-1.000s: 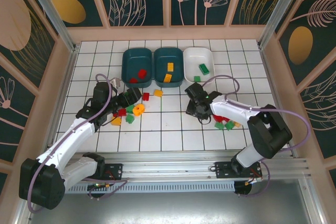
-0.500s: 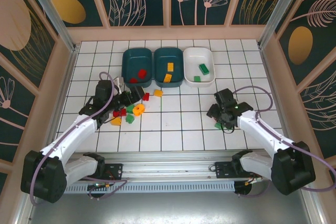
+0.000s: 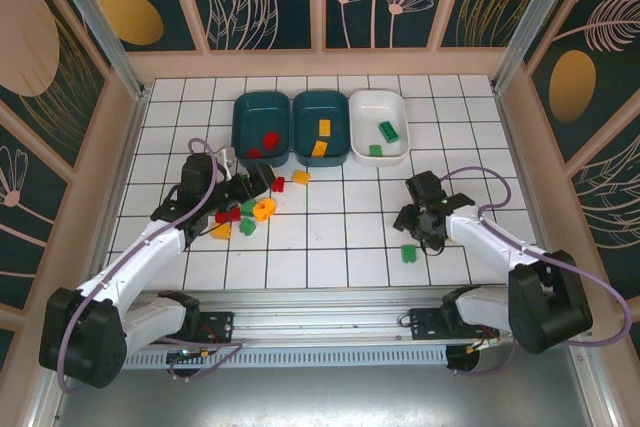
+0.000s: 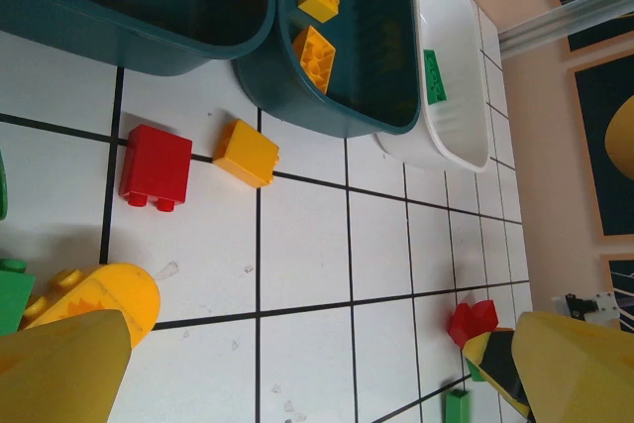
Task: Sort the legos into containers by color
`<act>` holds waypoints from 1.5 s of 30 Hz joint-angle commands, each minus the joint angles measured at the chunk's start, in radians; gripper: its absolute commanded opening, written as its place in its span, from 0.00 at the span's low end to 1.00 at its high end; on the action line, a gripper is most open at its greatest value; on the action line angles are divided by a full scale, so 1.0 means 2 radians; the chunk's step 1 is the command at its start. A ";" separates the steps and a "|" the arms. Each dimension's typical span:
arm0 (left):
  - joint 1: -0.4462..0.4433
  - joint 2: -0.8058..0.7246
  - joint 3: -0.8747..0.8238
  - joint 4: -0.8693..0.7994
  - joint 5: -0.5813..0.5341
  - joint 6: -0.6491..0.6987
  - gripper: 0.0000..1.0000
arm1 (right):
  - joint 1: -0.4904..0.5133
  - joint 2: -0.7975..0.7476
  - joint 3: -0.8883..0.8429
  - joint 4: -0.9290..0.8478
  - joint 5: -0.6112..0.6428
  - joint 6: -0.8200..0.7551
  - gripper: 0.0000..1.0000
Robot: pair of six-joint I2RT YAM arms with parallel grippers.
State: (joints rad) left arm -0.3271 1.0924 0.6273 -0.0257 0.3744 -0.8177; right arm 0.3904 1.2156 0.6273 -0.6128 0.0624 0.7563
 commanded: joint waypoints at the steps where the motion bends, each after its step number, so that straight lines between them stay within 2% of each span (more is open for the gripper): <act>1: -0.001 -0.009 -0.002 0.014 0.007 -0.009 0.98 | -0.001 -0.013 0.003 -0.023 0.012 0.001 0.72; 4: -0.001 -0.009 0.000 0.016 0.009 -0.010 0.98 | -0.001 -0.030 0.001 -0.027 0.012 0.010 0.72; 7: -0.001 -0.008 0.001 0.015 0.012 -0.010 0.99 | 0.008 -0.033 -0.011 -0.024 -0.014 0.022 0.71; 15: -0.001 -0.020 -0.015 0.017 0.017 -0.012 0.99 | 0.112 -0.021 -0.021 -0.050 -0.020 0.095 0.74; 18: -0.002 -0.025 -0.025 0.022 0.019 -0.016 0.98 | 0.125 -0.019 -0.023 -0.070 -0.007 0.108 0.74; 23: -0.002 -0.027 -0.030 0.024 0.020 -0.015 0.98 | 0.134 -0.009 -0.034 -0.061 -0.021 0.110 0.72; 31: -0.001 -0.025 -0.032 0.024 0.019 -0.012 0.99 | 0.151 0.022 -0.031 -0.035 -0.044 0.099 0.49; 36: -0.002 -0.022 -0.034 0.025 0.018 -0.011 0.98 | 0.154 0.030 -0.021 -0.029 -0.036 0.091 0.25; 40: -0.001 -0.017 -0.032 0.022 0.016 -0.007 0.99 | 0.150 0.042 0.036 -0.032 0.000 0.062 0.20; 45: -0.002 -0.042 -0.016 -0.025 -0.040 0.009 0.98 | 0.094 0.110 0.184 -0.024 0.030 -0.028 0.18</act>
State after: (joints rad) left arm -0.3275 1.0489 0.5701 -0.0189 0.3656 -0.8333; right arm 0.6350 1.3823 0.8509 -0.7078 0.0380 0.8253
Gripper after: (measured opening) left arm 0.985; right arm 0.309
